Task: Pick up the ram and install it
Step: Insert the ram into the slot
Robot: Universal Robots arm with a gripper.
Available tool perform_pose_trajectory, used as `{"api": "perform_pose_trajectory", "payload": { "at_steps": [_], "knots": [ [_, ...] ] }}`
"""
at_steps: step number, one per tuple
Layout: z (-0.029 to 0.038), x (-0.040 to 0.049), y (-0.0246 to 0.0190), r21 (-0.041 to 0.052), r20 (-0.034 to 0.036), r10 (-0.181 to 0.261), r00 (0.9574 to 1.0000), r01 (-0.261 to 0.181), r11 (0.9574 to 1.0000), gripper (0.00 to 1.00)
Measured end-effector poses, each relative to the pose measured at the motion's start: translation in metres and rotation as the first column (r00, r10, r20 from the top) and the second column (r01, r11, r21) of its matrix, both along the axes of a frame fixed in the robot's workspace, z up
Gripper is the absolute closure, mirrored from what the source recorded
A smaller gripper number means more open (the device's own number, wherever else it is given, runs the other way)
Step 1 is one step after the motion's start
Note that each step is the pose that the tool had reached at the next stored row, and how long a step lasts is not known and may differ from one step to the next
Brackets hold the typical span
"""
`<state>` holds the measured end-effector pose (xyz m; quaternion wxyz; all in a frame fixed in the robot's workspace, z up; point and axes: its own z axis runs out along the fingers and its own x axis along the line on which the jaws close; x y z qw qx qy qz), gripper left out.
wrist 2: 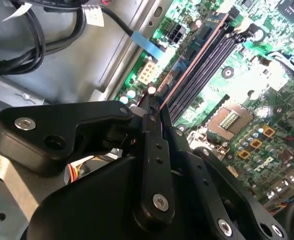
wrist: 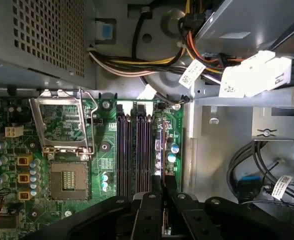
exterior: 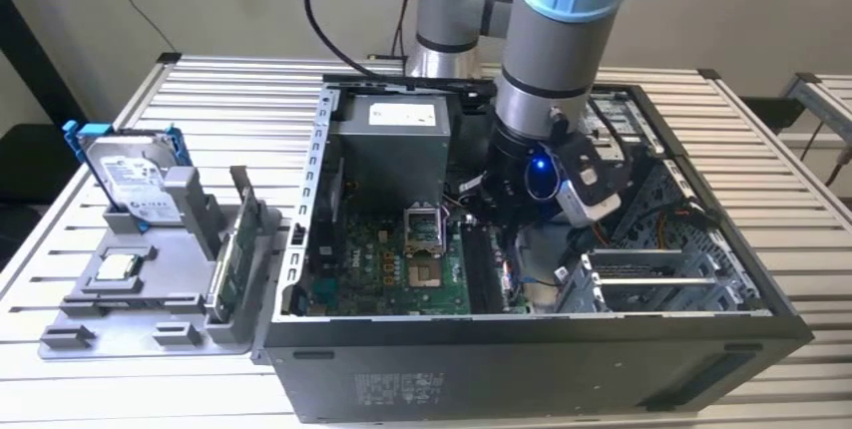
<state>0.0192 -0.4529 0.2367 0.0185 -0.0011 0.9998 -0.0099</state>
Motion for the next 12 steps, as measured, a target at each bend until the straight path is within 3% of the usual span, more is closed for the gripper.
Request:
{"api": "perform_pose_trajectory", "payload": {
  "at_steps": [6,12],
  "knots": [
    [-0.0036,-0.0048,-0.0017,0.0001,0.0,0.01,1.0,-0.01,1.0,0.86],
    [-0.0117,-0.0054,-0.0017,0.0001,-0.0001,0.01,1.0,-0.01,1.0,0.86]
  ]
}}
